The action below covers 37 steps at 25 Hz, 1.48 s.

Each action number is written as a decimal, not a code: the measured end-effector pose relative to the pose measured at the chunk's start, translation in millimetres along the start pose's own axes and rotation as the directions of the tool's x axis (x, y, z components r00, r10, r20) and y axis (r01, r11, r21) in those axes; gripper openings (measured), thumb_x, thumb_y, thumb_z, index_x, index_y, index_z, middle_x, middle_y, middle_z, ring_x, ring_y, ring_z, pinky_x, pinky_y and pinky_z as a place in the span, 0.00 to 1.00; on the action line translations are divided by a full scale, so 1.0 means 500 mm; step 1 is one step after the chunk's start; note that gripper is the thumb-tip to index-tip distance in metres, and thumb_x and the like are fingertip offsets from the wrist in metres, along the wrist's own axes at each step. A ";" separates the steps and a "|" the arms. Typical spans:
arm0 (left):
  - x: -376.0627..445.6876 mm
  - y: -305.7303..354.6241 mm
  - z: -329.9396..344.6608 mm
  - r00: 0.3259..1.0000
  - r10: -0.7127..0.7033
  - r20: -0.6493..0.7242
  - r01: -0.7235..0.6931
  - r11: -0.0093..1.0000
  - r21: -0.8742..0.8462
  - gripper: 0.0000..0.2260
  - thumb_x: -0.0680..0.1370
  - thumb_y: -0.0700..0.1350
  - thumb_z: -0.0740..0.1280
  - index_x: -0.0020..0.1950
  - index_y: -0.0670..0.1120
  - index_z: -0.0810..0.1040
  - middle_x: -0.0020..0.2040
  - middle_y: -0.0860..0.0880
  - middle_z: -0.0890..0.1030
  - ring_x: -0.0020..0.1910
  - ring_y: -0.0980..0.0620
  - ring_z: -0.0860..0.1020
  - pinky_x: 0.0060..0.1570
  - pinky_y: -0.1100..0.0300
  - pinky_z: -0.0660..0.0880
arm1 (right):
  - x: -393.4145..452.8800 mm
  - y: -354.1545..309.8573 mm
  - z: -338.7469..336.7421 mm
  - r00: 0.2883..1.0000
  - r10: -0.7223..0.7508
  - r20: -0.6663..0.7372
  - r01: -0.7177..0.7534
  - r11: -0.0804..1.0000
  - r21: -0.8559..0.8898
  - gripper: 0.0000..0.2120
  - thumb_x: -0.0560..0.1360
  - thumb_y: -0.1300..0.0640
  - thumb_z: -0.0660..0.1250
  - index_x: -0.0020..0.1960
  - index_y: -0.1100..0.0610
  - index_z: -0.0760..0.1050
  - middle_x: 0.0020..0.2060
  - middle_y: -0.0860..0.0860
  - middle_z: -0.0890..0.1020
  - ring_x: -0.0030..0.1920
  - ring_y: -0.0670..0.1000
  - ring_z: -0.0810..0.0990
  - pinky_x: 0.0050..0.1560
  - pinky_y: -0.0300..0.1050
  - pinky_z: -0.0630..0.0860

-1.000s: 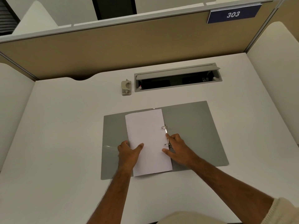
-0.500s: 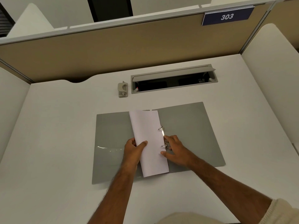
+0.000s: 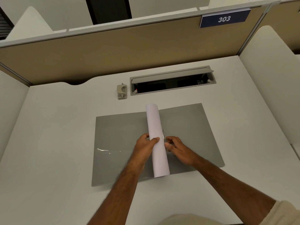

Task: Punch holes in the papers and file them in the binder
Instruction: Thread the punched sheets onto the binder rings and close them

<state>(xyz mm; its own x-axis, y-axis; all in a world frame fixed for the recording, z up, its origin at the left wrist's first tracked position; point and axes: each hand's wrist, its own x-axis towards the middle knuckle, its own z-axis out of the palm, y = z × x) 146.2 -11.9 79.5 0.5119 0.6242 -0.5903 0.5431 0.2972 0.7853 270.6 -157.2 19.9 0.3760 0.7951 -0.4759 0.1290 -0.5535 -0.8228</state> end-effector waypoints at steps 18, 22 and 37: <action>0.019 -0.007 0.096 0.975 0.122 0.188 -0.178 0.931 0.319 0.26 0.79 0.57 0.70 0.73 0.52 0.67 0.65 0.50 0.80 0.59 0.50 0.82 0.60 0.48 0.81 | 0.019 0.011 -0.049 0.984 0.163 -0.074 -0.134 0.944 0.302 0.25 0.85 0.42 0.48 0.60 0.63 0.70 0.37 0.53 0.76 0.32 0.45 0.75 0.33 0.36 0.75; 0.014 0.001 0.109 0.978 0.099 0.186 -0.162 0.918 0.363 0.28 0.78 0.61 0.69 0.73 0.52 0.65 0.68 0.49 0.79 0.62 0.49 0.80 0.61 0.50 0.79 | 0.005 0.005 -0.053 0.988 0.133 -0.084 -0.078 0.878 0.472 0.18 0.85 0.45 0.51 0.65 0.55 0.72 0.50 0.52 0.84 0.45 0.46 0.86 0.43 0.37 0.81; -0.004 -0.032 0.036 0.980 0.182 0.080 -0.196 0.949 0.248 0.09 0.79 0.54 0.70 0.57 0.56 0.75 0.58 0.55 0.81 0.57 0.55 0.81 0.53 0.57 0.81 | -0.066 0.075 -0.144 0.920 0.209 -0.331 -0.053 0.904 0.424 0.23 0.84 0.39 0.49 0.61 0.51 0.76 0.50 0.51 0.84 0.50 0.51 0.85 0.49 0.46 0.79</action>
<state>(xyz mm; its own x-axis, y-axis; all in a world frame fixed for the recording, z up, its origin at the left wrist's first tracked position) 148.7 -30.9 64.8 0.6535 0.6083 -0.4504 0.5798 -0.0200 0.8145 329.2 -221.8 27.1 0.6769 0.5336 -0.5071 -0.2927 -0.4370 -0.8505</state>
